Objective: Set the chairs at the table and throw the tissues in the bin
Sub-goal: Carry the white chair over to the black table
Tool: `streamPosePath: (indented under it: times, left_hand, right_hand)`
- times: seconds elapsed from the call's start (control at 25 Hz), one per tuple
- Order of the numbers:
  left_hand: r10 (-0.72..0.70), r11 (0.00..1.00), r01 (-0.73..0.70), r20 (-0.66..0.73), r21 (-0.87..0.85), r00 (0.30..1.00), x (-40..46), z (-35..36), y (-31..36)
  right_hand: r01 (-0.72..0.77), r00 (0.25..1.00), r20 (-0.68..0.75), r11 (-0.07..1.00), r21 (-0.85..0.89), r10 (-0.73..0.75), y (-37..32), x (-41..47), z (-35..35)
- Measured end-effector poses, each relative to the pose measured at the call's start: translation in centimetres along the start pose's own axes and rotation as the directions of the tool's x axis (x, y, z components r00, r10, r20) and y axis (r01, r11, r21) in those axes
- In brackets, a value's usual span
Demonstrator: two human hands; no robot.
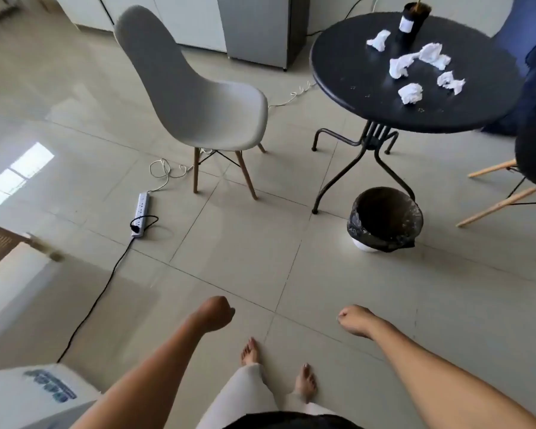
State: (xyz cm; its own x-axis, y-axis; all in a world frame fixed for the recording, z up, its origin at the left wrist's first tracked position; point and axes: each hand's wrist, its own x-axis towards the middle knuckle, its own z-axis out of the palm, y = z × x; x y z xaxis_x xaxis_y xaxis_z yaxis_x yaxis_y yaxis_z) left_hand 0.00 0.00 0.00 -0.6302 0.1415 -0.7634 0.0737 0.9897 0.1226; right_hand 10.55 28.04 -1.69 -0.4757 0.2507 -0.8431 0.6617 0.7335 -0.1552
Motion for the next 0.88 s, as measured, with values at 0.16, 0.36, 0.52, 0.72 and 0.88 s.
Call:
streamPosePath:
  times: [0.16,0.36,0.52,0.72,0.88]
  left_hand:
    - [-0.075,0.990,0.076,0.011,-0.118,0.997,1.3,-0.9,-6.6]
    - [-0.153,0.963,0.154,0.019,-0.219,0.988,4.0,-4.2,-17.5]
    - [-0.186,0.951,0.170,-0.040,-0.258,0.982,6.2,-9.7,-25.9]
    - [-0.253,0.922,0.225,-0.051,-0.314,0.966,9.4,-15.3,-33.6]
    - [-0.331,0.865,0.287,-0.038,-0.412,0.943,14.2,-19.9,-39.7]
  right_hand:
    - [0.033,0.999,0.016,0.993,-0.116,-0.031,-8.5,1.7,-0.9]
    - [0.145,0.989,0.011,0.960,-0.240,-0.147,-22.5,4.9,-1.3]
    - [0.227,0.973,0.023,0.929,-0.292,-0.230,-34.8,7.0,-0.8]
    - [0.303,0.953,0.117,0.860,-0.411,-0.279,-47.6,10.1,-0.5]
    - [0.379,0.925,0.186,0.802,-0.461,-0.330,-57.9,15.0,-1.8]
